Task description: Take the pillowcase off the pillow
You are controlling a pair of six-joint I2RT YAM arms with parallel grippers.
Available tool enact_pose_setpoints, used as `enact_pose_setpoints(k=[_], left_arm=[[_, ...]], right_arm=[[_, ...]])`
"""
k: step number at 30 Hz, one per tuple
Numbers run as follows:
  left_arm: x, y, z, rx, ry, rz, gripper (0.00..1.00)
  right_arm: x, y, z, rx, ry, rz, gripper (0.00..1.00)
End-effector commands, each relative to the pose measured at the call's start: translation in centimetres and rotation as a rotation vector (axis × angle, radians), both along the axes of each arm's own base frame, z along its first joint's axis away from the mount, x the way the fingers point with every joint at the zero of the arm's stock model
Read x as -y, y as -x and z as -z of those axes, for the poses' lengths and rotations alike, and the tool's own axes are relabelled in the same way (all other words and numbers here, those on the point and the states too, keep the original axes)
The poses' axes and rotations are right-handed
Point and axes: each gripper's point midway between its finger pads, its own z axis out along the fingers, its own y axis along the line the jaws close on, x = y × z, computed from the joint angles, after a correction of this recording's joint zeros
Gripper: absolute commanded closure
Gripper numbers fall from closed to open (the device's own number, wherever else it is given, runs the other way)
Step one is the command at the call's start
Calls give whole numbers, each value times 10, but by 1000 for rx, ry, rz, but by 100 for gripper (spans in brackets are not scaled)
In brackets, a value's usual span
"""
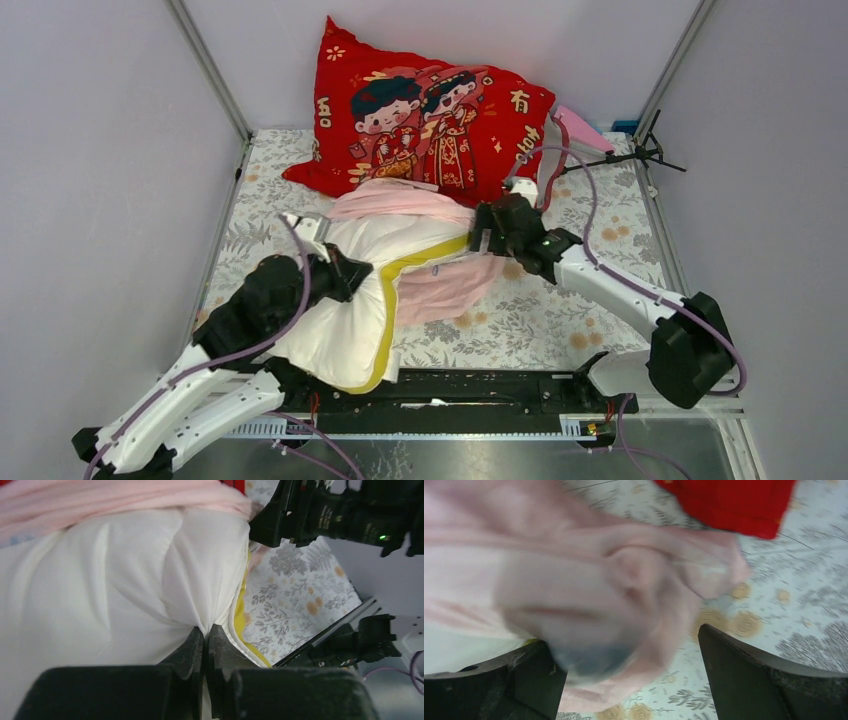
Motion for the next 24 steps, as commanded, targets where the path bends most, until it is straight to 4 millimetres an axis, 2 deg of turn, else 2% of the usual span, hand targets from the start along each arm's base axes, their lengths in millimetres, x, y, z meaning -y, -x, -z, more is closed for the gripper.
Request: enact_pose_setpoints(k=[1, 5, 9, 12, 15, 20, 24], left_arm=[[-14, 6, -107, 312, 270, -23, 100], [-13, 4, -119, 323, 274, -25, 100], [-2, -2, -116, 266, 262, -18, 100], [3, -16, -97, 174, 235, -69, 100], [14, -24, -71, 65, 180, -80, 100], [35, -15, -36, -53, 149, 13, 100], [30, -12, -6, -104, 127, -12, 100]], right_arm=[[78, -3, 1, 37, 29, 300, 0], [105, 10, -24, 101, -9, 381, 0], [125, 30, -55, 163, -23, 414, 0], [133, 46, -71, 202, -61, 413, 1], [134, 61, -76, 218, -105, 385, 0], [116, 79, -73, 206, -186, 247, 0], [105, 83, -75, 210, -216, 172, 1]])
